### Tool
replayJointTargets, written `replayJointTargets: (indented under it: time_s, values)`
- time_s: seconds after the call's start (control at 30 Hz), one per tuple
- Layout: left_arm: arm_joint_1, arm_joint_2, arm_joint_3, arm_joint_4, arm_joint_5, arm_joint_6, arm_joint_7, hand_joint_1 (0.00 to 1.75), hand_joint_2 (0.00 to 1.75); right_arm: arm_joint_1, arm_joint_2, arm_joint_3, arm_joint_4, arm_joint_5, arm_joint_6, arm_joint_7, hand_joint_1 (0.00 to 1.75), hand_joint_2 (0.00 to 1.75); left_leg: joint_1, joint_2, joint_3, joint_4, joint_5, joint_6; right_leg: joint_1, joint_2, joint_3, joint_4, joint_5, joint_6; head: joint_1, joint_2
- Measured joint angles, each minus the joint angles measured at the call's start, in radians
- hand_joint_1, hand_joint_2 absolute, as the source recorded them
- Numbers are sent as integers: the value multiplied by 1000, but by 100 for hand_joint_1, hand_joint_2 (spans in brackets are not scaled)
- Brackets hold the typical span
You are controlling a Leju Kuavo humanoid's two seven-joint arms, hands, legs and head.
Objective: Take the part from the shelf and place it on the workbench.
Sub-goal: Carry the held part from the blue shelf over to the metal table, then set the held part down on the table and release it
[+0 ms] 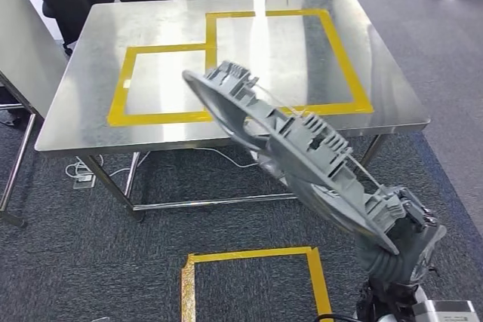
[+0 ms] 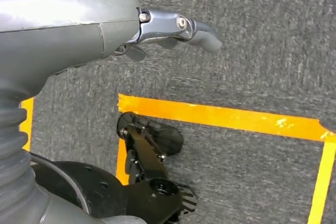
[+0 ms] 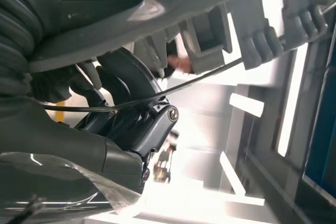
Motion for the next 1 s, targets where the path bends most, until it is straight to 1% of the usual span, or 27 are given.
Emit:
replayJointTargets:
  time_s: [0.03, 0.07, 0.1, 0.13, 0.17, 0.2, 0.23, 0.27, 0.3, 0.33, 0.37, 0.43, 0.47, 0.5, 0.53, 0.6, 0.63, 0.67, 0.7, 0.73, 0.77, 0.8, 0.83, 0.87, 0.93, 0.97, 1.0]
  values:
    - [-1, -1, 0, 0, -2, 1, 0, 0, 175, -1, 2, -8, 0, -4, -16, 4, 175, 175, 0, 0, 8, -1, -3, -6, 2, 0, 8, -1, -10, -7, 0, 0]
    - [-2, -1, 0, 0, -4, 2, 0, 0, 175, 0, 6, -15, 0, -7, -32, 6, 175, 175, 0, 1, 10, 5, -3, -12, 1, 0, 20, -4, -7, -13, -1, 0]
    - [-3, -2, 0, 0, -5, 3, 0, 0, 175, 0, 10, -23, 0, -10, -46, 8, 175, 175, 0, 3, 5, 29, 4, -16, -1, -1, 31, -9, -10, -20, -1, 0]
    - [-5, -2, 0, 0, -6, 4, 0, 0, 175, -1, 13, -31, 0, -14, -56, 9, 175, 175, 0, 6, -16, 70, 8, -21, -3, -2, 44, -13, -15, -26, -4, 0]
    - [-6, -2, 0, 0, -8, 5, 0, 0, 175, -1, 16, -38, 0, -18, -65, 10, 175, 175, 1, 9, -51, 129, 3, -25, -4, -4, 58, -16, -23, -31, -5, 0]
    - [-6, -2, 0, 0, -9, 5, 0, 0, 175, -1, 17, -45, 0, -24, -70, 10, 175, 175, 2, 11, -92, 192, -13, -30, -4, -5, 68, -18, -32, -35, -6, 0]
    - [-4, -3, 0, 0, -11, 5, 0, 0, 175, -1, 19, -53, 0, -29, -73, 11, 175, 175, 3, 13, -135, 245, -43, -33, -4, -4, 79, -18, -42, -36, -7, 0]
    - [-2, -3, 0, 0, -13, 5, 0, 0, 175, -1, 20, -59, 0, -33, -75, 11, 175, 175, 4, 13, -169, 278, -74, -35, -4, -2, 90, -18, -52, -37, -7, 0]
    - [0, -3, 0, 0, -14, 5, 0, 0, 175, 0, 20, -64, 0, -36, -76, 11, 175, 175, 4, 13, -192, 285, -92, -35, -4, 0, 104, -18, -64, -37, -8, 0]
    - [2, -3, 0, 0, -17, 4, 0, 0, 175, 1, 20, -67, 0, -38, -75, 12, 175, 175, 4, 13, -203, 265, -89, -33, -4, 3, 120, -19, -76, -35, -8, 0]
    - [3, -3, 0, 0, -20, 4, 0, 0, 175, 2, 21, -69, 0, -39, -75, 12, 175, 175, 2, 14, -204, 220, -59, -28, -4, 4, 137, -19, -89, -33, -8, 0]
    - [4, -2, 0, 0, -26, 4, 1, 0, 175, 3, 21, -72, 1, -41, -75, 12, 175, 175, -7, 17, -198, 114, 55, -11, -3, 4, 163, -21, -113, -26, -6, 0]
    - [5, -2, 0, 0, -29, 4, 2, 0, 175, 2, 21, -74, 1, -42, -75, 12, 175, 175, -13, 18, -196, 77, 101, -2, -3, 5, 170, -22, -123, -20, -5, 0]
    - [7, -2, 0, 1, -32, 4, 3, 0, 175, 2, 22, -77, 1, -42, -76, 12, 175, 175, -18, 19, -195, 56, 128, 4, -3, 5, 177, -25, -129, -15, -4, 0]
    - [8, -3, 0, 1, -35, 4, 4, 0, 175, 3, 22, -80, 1, -41, -76, 12, 175, 175, -20, 18, -193, 50, 130, 8, -2, 6, 186, -25, -128, -8, -4, 0]
    - [8, -7, 0, 1, -40, 5, 6, 0, 175, 5, 22, -86, 0, -40, -77, 13, 175, 175, -17, 16, -168, 28, 130, 18, -2, 5, 189, -11, -118, 5, -4, 0]
    - [6, -8, 0, 1, -42, 5, 6, 0, 175, 4, 22, -88, -1, -40, -77, 13, 175, 175, -14, 14, -153, 18, 127, 23, -2, 5, 174, 19, -115, 10, -2, 0]
    - [5, -10, 0, 1, -43, 5, 6, 0, 175, 3, 22, -91, -1, -40, -77, 13, 175, 175, -11, 13, -138, 10, 123, 28, -2, 5, 147, 65, -121, 12, 0, 0]
    - [4, -11, 0, 1, -44, 5, 6, 0, 175, 1, 22, -92, -1, -40, -78, 12, 175, 175, -10, 12, -126, 5, 117, 31, -3, 5, 108, 122, -137, 14, 3, 0]
    - [3, -13, 0, 1, -44, 5, 6, 0, 175, 0, 22, -94, -1, -40, -79, 12, 175, 175, -10, 12, -116, 3, 109, 33, -3, 5, 64, 178, -163, 16, 3, 0]
    - [2, -15, 0, 1, -46, 5, 6, 0, 175, 1, 22, -96, -1, -39, -80, 11, 175, 175, -9, 11, -106, 3, 100, 33, -3, 5, 25, 217, -193, 17, 3, 0]
    - [3, -17, 0, 1, -48, 5, 6, 0, 175, 3, 22, -98, -1, -37, -80, 11, 175, 175, -9, 10, -94, 3, 89, 32, -3, 4, -4, 233, -216, 19, 3, 0]
    - [3, -19, 0, 1, -51, 5, 6, 0, 175, 4, 22, -99, -1, -34, -78, 12, 175, 175, -9, 9, -80, 3, 77, 31, -3, 4, -19, 220, -219, 19, 3, 0]
    - [3, -20, 0, 1, -54, 5, 6, 0, 175, 6, 22, -99, -1, -30, -76, 11, 175, 175, -9, 7, -64, 3, 65, 29, -3, 4, -21, 182, -196, 20, 4, 0]
    - [3, -21, 0, 2, -60, 3, 6, 0, 175, 7, 22, -99, -1, -21, -67, 10, 175, 175, -10, 6, -31, 6, 38, 22, -2, 3, -9, 71, -88, 18, 3, 0]
    - [2, -21, 0, 2, -63, 2, 6, 0, 175, 8, 22, -99, -1, -17, -63, 9, 175, 175, -11, 5, -22, 7, 25, 17, 0, 2, 0, 32, -45, 12, 2, 0]
    - [1, -21, 0, 2, -64, 1, 6, 0, 175, 9, 22, -99, -2, -14, -60, 9, 175, 175, -12, 5, -16, 8, 15, 12, 2, 1, 6, 11, -15, 3, 0, 0]
